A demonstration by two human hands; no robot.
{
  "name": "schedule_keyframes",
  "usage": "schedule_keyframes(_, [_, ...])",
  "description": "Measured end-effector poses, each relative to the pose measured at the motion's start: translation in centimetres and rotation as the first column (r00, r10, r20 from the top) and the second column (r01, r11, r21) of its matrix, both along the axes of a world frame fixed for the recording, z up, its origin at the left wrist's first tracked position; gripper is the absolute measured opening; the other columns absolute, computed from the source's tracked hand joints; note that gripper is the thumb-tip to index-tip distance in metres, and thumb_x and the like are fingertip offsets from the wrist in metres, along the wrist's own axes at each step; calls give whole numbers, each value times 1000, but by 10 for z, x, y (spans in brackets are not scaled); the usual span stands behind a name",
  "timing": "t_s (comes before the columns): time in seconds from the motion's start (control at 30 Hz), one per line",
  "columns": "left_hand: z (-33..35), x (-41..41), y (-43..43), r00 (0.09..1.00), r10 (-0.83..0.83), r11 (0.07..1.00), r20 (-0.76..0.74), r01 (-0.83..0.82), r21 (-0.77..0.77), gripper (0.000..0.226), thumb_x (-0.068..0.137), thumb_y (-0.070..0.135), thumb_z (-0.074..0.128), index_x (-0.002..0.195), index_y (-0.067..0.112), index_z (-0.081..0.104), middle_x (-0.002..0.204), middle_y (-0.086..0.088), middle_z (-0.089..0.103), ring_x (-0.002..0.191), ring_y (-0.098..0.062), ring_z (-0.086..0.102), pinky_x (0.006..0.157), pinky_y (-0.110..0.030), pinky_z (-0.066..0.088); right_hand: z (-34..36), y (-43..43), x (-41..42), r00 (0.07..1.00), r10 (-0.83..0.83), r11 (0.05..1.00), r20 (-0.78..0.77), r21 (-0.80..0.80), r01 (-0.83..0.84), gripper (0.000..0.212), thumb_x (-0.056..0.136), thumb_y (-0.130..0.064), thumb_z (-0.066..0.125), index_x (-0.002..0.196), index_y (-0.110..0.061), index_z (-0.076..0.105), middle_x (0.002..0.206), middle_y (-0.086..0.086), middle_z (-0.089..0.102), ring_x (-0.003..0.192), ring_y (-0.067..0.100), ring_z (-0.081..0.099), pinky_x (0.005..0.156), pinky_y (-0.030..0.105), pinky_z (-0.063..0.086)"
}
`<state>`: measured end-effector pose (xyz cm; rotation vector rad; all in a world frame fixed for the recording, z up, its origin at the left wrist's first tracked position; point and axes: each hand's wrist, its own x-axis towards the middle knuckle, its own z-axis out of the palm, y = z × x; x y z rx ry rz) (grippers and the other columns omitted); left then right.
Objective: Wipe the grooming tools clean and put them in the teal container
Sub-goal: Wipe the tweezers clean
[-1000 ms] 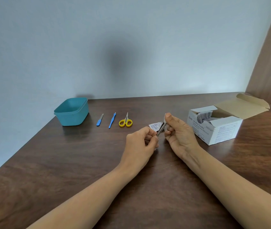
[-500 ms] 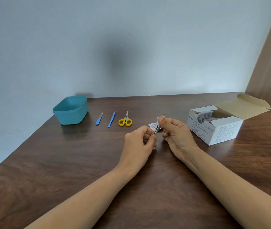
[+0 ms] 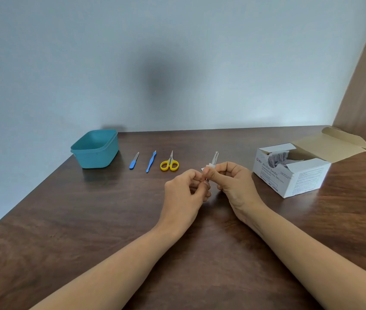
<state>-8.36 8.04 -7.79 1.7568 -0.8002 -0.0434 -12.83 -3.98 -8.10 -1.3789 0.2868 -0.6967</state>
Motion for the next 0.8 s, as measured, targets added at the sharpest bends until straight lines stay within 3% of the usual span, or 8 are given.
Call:
schedule_keyframes(0.2, [0, -1, -2, 1000, -13, 1000, -6, 13, 15, 7, 91, 8, 60, 93, 9, 67, 75, -2, 71, 67, -5, 69, 61, -13, 55, -1, -3, 0, 999, -36, 989, 8, 144, 34, 35, 54, -29, 80, 78, -8, 65, 75, 9, 60, 63, 8, 48, 59, 20, 37])
schedule_keyframes(0.3, [0, -2, -2, 1000, -19, 999, -3, 19, 42, 6, 90, 8, 61, 90, 9, 67, 72, 0, 70, 66, -7, 69, 62, -14, 56, 1, -7, 0, 998, -34, 952, 56, 305, 15, 24, 60, -20, 77, 78, -9, 64, 65, -3, 63, 58, 3, 48, 53, 15, 36])
schedule_keyframes(0.43, [-1, -3, -3, 999, -24, 997, 30, 21, 71, 7, 89, 8, 60, 86, 12, 66, 68, 0, 70, 63, -12, 69, 68, -26, 59, 4, -9, 1, 992, -89, 893, 93, 449, 38, 9, 80, -11, 69, 73, -11, 63, 56, -7, 57, 51, 3, 38, 47, 14, 32])
schedule_keyframes(0.57, [0, -4, -3, 998, -21, 995, 66, 14, 99, 7, 89, 9, 60, 86, 13, 65, 67, 0, 70, 59, -8, 66, 68, -26, 58, 4, -6, 0, 990, -92, 923, 103, 383, 46, 19, 86, -14, 65, 68, -12, 59, 52, -8, 51, 48, 3, 36, 48, 16, 31])
schedule_keyframes(0.8, [1, -5, 0, 998, -13, 997, 66, 8, 76, 8, 89, 8, 60, 86, 12, 66, 68, 1, 70, 61, -6, 67, 64, -17, 56, 1, -1, 1, 993, -106, 982, 59, 165, 95, 14, 82, -11, 69, 75, -15, 58, 59, -11, 59, 52, 0, 44, 54, 16, 34])
